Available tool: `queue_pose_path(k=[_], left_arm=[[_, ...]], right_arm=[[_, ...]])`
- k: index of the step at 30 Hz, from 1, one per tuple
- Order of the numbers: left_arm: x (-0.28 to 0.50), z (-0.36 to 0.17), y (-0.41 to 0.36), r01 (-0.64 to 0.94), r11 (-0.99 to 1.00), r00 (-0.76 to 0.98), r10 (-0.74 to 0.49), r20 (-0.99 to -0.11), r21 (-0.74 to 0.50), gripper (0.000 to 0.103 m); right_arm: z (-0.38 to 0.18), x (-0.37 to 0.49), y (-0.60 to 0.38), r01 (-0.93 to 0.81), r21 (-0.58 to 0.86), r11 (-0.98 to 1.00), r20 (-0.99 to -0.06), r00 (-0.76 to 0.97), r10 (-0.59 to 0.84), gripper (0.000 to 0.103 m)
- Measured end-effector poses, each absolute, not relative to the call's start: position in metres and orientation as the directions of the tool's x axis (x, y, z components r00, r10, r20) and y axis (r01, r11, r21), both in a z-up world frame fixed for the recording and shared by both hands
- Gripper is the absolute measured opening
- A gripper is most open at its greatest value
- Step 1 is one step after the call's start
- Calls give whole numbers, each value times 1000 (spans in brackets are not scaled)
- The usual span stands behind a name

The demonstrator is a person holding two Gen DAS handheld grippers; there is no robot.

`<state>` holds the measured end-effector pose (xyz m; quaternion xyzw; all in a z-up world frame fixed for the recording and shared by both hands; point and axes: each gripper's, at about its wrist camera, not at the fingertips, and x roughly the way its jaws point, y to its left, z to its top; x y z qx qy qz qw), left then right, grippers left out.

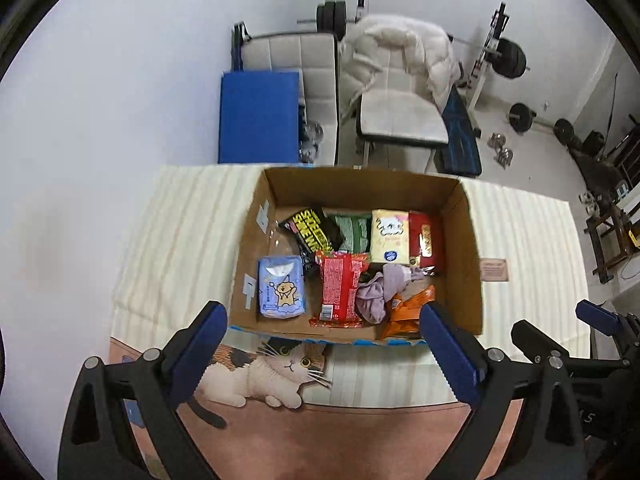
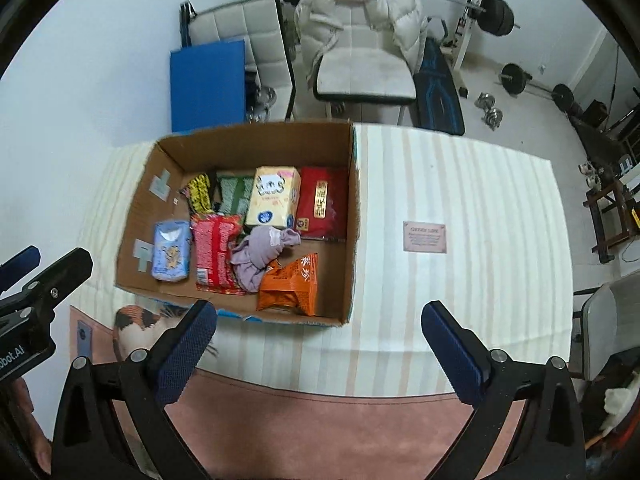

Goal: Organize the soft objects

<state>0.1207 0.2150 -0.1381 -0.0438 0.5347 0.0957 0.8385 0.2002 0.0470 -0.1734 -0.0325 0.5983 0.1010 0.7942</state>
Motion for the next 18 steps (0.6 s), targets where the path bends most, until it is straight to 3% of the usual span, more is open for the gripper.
queue_pose_path(k=[18], left_arm=[[44, -53, 201, -214, 977, 498, 107, -860, -2, 99]], right_arm=[[-42, 105, 11, -188, 101, 977, -882, 436, 176, 103]])
